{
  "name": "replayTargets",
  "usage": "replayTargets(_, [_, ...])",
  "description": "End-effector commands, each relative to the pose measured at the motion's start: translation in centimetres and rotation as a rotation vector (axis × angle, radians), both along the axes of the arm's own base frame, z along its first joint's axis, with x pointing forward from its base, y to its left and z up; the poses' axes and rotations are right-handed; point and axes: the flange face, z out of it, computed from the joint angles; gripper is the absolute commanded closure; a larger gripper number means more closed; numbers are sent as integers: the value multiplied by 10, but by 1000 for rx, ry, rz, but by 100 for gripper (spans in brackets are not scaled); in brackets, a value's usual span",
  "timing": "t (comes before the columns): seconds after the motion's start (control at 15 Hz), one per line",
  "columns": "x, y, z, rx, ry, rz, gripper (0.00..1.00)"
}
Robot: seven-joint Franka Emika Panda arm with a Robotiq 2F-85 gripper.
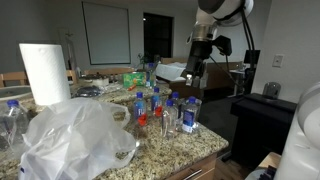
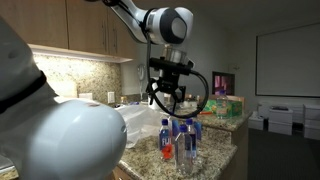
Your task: Pick up the bottles on the counter and put them in the plastic bag
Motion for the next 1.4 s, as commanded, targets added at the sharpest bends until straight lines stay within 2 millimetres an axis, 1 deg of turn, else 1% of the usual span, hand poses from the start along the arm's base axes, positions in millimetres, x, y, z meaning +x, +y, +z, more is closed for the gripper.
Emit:
replayTargets(0.0, [24,34,-27,-4,22,78,0])
replayTargets(0.13, [32,51,-39,-48,23,103,0])
replayTargets(0.27, [41,62,-49,-99,-6,122,0])
replayTargets(0.4, [52,71,-45,-150,-71,131,0])
replayTargets(0.53, [63,73,-44,-186,-124,130,0])
replayTargets(0.67, [70,71,-48,-217,-143,122,0])
replayTargets(0.93, [72,66,-77,-235,-77,131,0])
replayTargets(1.07, [73,66,-86,-215,-55,129,0])
replayTargets(1.2, [75,68,-93,-210,-43,130,0])
replayTargets(1.27, [76,70,-89,-209,-39,134,0])
replayTargets(1.33, [76,71,-89,-206,-40,135,25])
